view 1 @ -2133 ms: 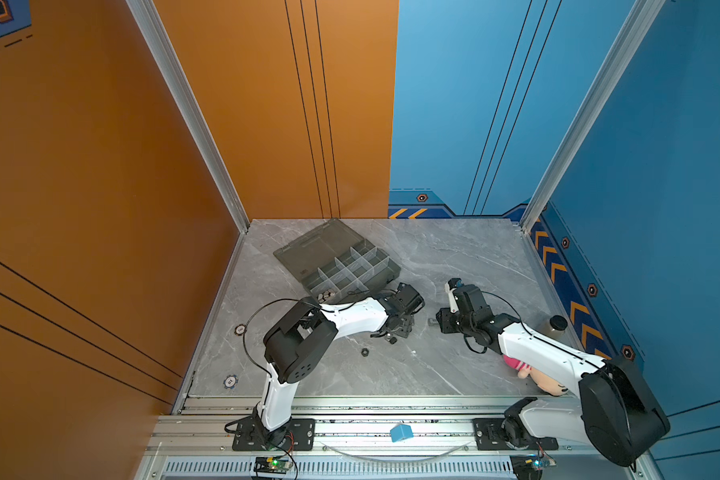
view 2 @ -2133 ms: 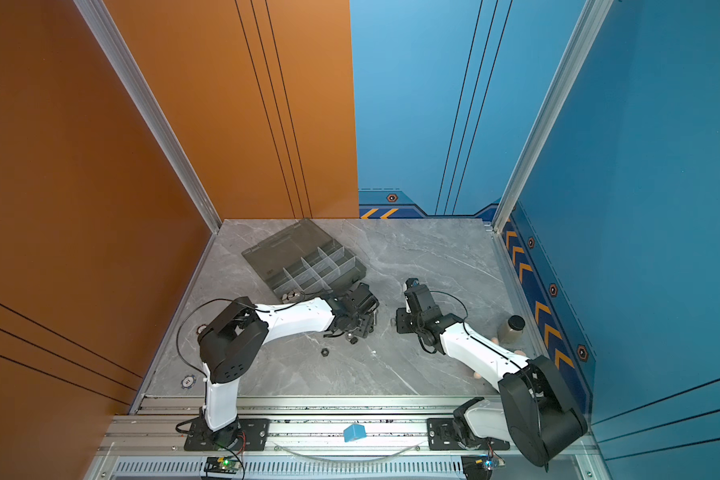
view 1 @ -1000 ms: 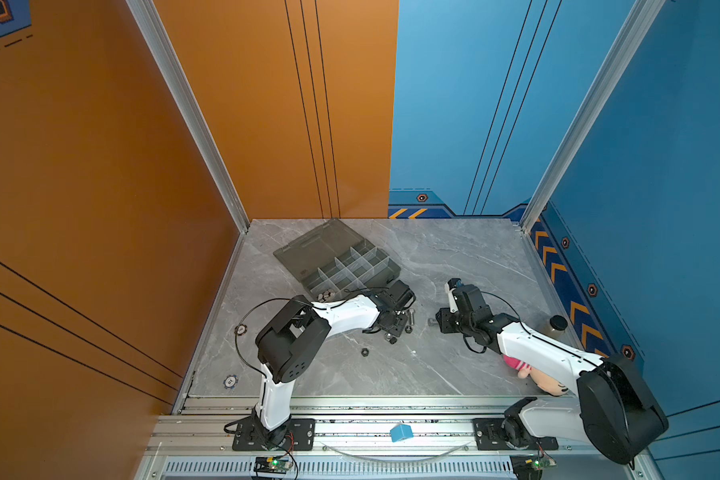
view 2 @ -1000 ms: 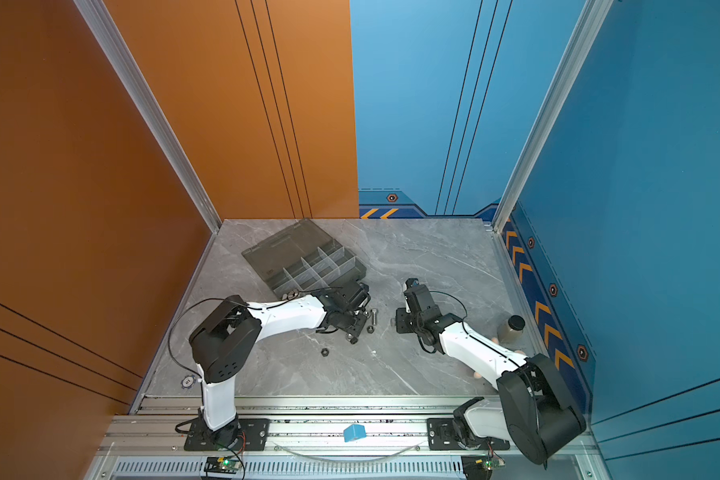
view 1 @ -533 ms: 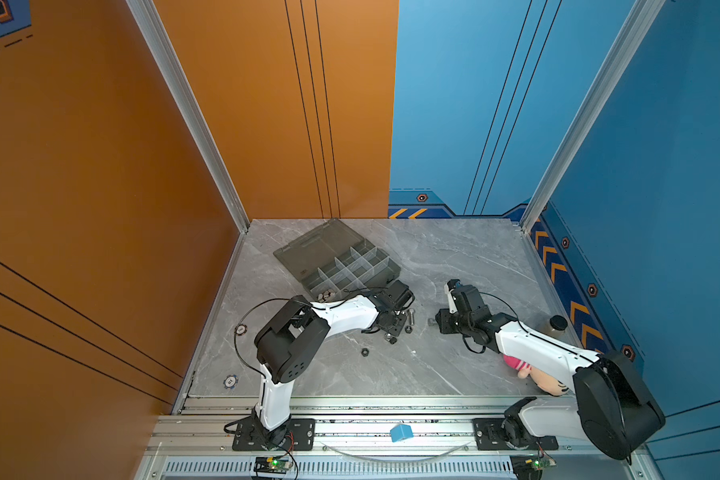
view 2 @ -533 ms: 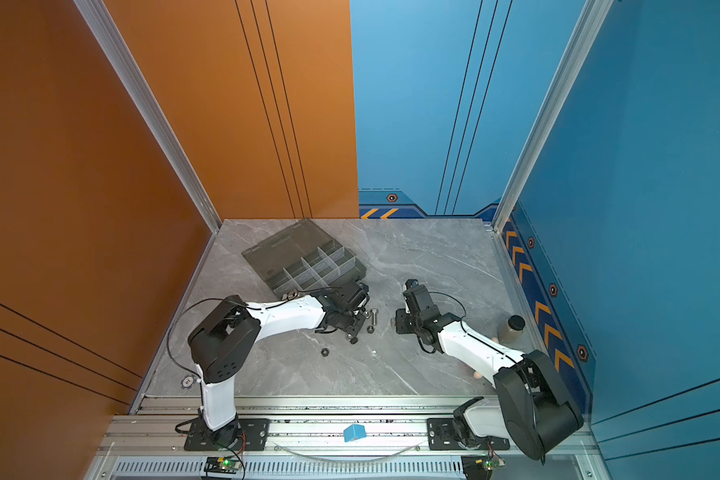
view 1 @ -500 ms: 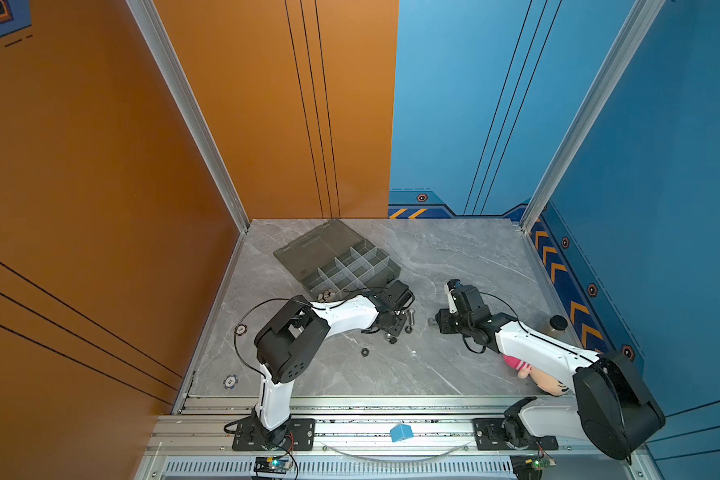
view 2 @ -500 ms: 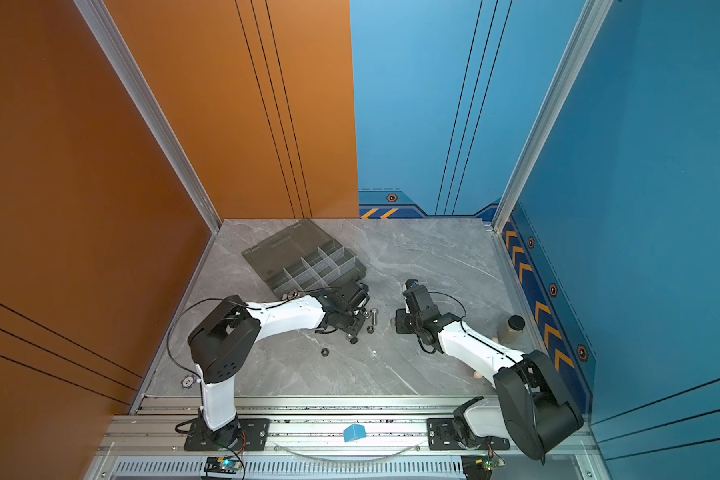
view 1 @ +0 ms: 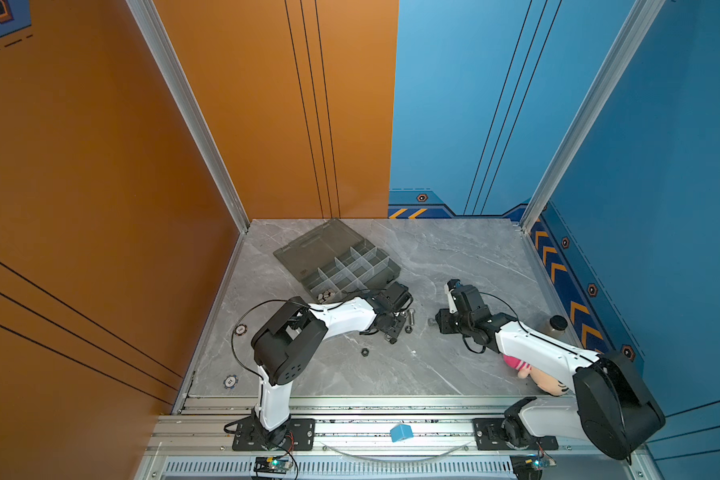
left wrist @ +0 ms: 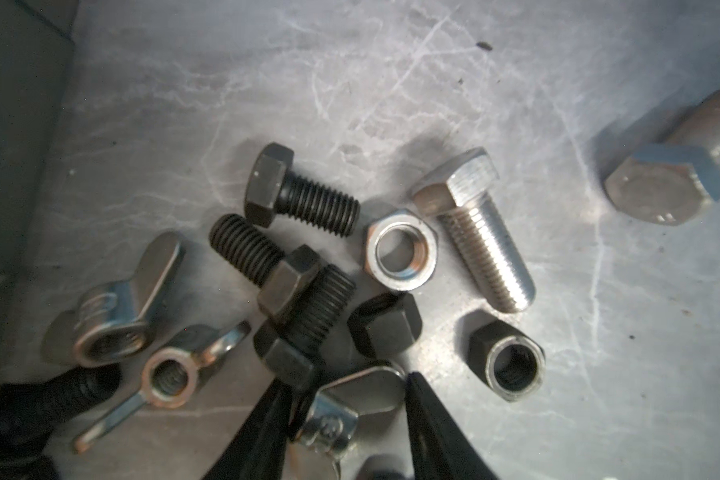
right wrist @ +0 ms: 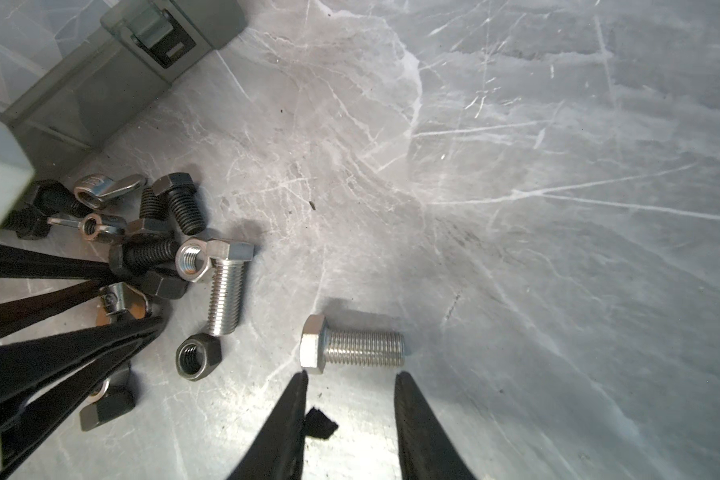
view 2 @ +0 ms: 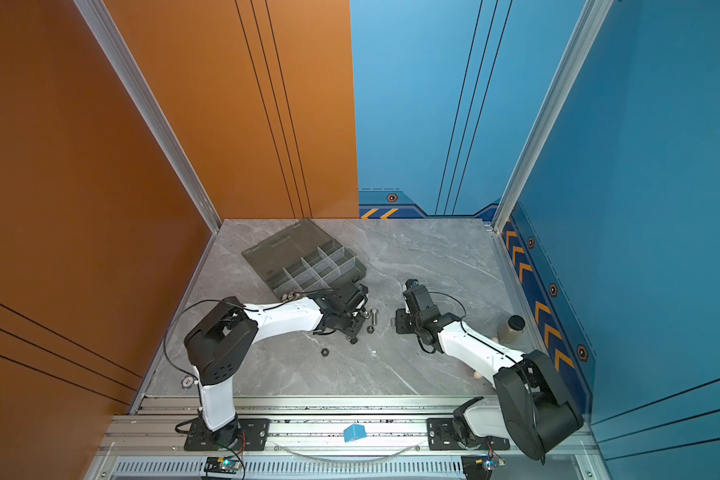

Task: Sort the screws and nuts into containers
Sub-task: 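Close the left gripper on the silver wing nut in the pile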

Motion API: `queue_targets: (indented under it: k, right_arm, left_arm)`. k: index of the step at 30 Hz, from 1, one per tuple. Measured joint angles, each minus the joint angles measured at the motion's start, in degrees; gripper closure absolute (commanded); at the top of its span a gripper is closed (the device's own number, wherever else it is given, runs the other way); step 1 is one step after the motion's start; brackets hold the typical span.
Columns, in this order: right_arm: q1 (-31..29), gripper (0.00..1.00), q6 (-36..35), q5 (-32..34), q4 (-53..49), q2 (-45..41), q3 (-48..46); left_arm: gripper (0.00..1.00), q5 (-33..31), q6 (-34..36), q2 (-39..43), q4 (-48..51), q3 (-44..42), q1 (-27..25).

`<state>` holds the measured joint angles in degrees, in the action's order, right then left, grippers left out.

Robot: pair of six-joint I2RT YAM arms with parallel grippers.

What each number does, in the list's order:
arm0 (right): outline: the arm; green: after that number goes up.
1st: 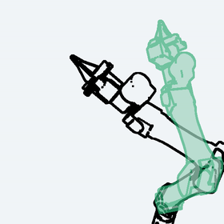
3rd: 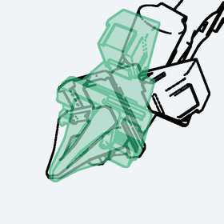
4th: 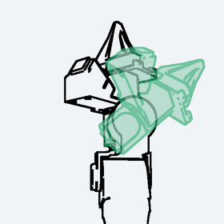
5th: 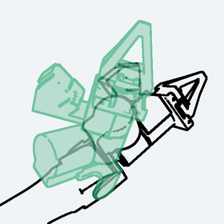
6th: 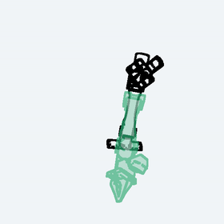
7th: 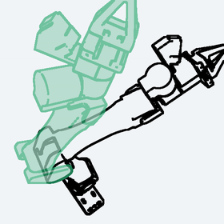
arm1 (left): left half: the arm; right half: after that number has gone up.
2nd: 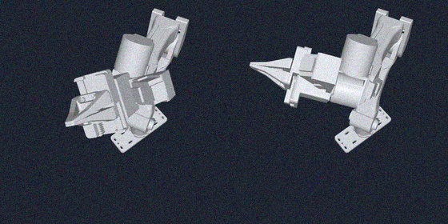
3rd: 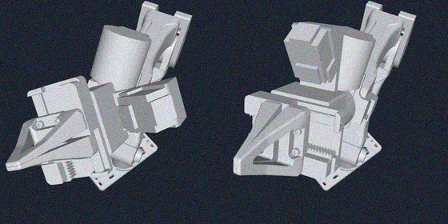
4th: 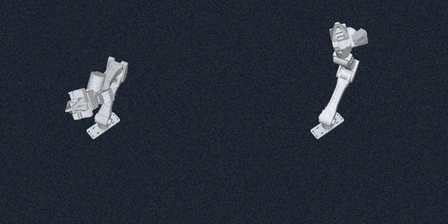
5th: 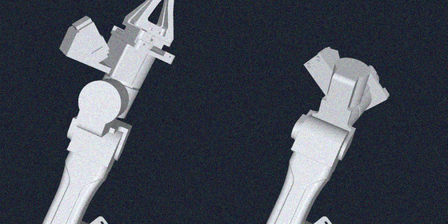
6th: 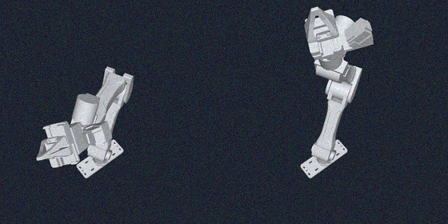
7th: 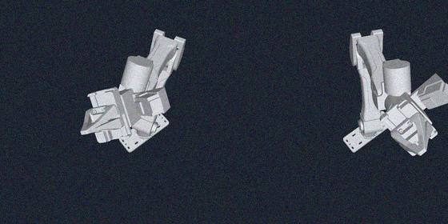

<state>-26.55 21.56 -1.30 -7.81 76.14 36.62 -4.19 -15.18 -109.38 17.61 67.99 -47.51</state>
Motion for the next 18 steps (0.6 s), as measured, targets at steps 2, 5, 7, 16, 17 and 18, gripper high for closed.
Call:
queue_targets:
  k: [2,5,7,16,17,18]
  right_arm:
    - [0.00,0.62,0.17,0.00,0.00,0.00,0.00]
    - [0.00,0.63,0.39,0.02,0.00,0.00,0.00]
    - [0.00,0.62,0.39,0.02,0.00,0.00,0.00]
    - [0.00,0.63,0.42,0.02,0.00,0.00,0.00]
    - [0.00,0.62,0.42,0.02,0.00,0.00,0.00]
    - [0.00,0.62,0.42,0.02,0.00,0.00,0.00]
  left_arm:
    - [0.53,0.22,0.57,0.13,-0.04,-0.20,0.11]
    - [0.53,0.44,1.38,0.26,-0.07,-0.37,0.17]
    - [0.54,0.50,1.92,0.26,-0.04,-0.37,0.20]
    - [0.64,0.68,2.80,0.26,0.17,-0.37,0.59]
    - [0.65,0.68,2.93,0.26,0.17,-0.37,0.63]
    - [0.66,0.68,3.04,0.26,0.20,-0.37,0.63]
